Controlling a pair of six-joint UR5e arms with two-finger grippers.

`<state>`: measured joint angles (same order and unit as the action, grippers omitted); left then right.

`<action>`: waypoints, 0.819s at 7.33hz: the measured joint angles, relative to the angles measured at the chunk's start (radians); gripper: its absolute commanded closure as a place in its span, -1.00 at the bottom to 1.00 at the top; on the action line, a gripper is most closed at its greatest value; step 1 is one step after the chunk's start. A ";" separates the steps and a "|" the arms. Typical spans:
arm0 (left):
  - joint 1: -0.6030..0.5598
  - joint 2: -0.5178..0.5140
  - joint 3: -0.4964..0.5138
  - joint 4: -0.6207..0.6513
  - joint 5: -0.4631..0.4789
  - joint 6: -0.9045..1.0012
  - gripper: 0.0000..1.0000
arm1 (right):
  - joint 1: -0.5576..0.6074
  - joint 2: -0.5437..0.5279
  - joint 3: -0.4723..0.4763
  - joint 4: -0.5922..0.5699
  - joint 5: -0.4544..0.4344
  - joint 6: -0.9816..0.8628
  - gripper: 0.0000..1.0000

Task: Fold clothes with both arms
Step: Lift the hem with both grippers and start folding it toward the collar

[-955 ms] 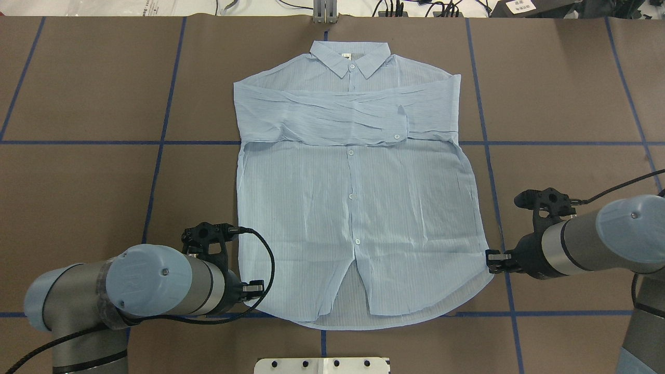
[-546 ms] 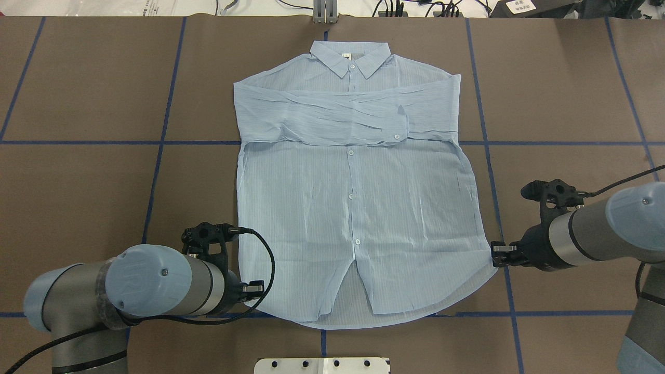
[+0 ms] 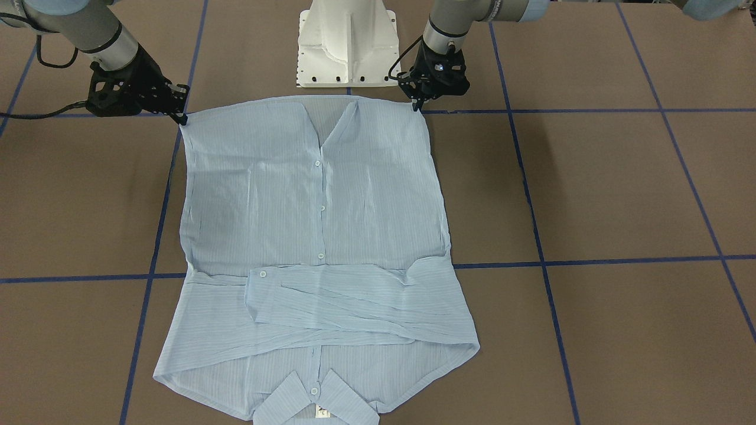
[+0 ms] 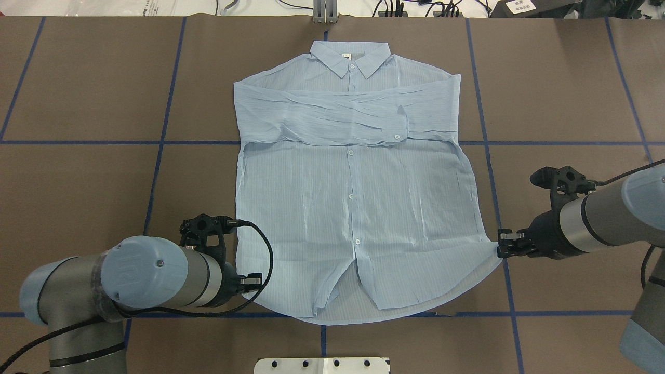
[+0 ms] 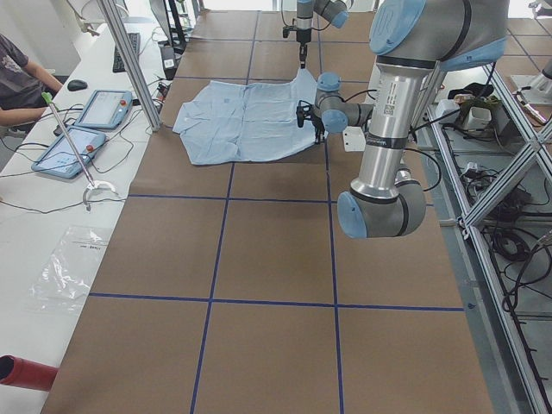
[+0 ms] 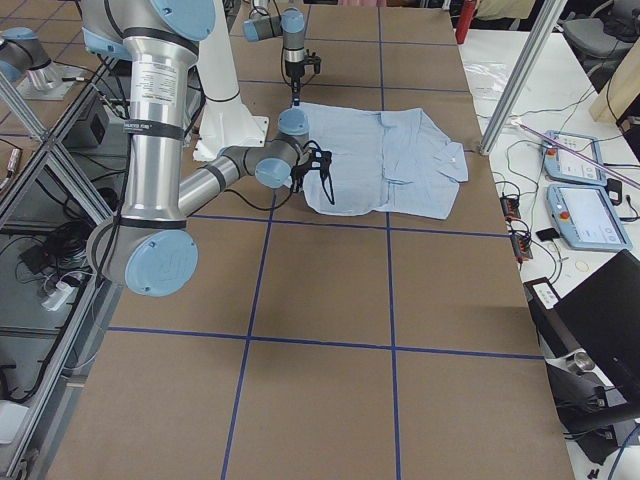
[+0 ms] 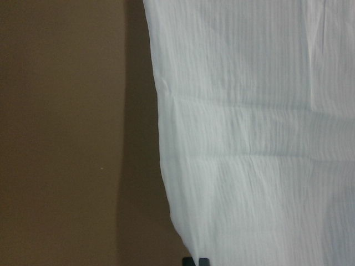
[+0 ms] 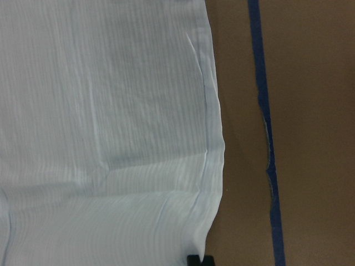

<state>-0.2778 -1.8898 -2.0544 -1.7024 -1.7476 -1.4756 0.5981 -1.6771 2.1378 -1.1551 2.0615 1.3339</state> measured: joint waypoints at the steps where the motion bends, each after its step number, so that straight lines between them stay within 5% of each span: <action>1: -0.002 0.002 0.000 0.000 -0.001 0.002 1.00 | 0.007 0.000 -0.001 0.000 0.004 -0.004 1.00; 6: -0.006 0.011 -0.002 -0.003 -0.021 0.012 1.00 | 0.053 -0.001 -0.007 0.000 0.045 -0.028 1.00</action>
<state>-0.2835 -1.8786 -2.0560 -1.7057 -1.7681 -1.4640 0.6514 -1.6781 2.1306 -1.1551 2.1068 1.3060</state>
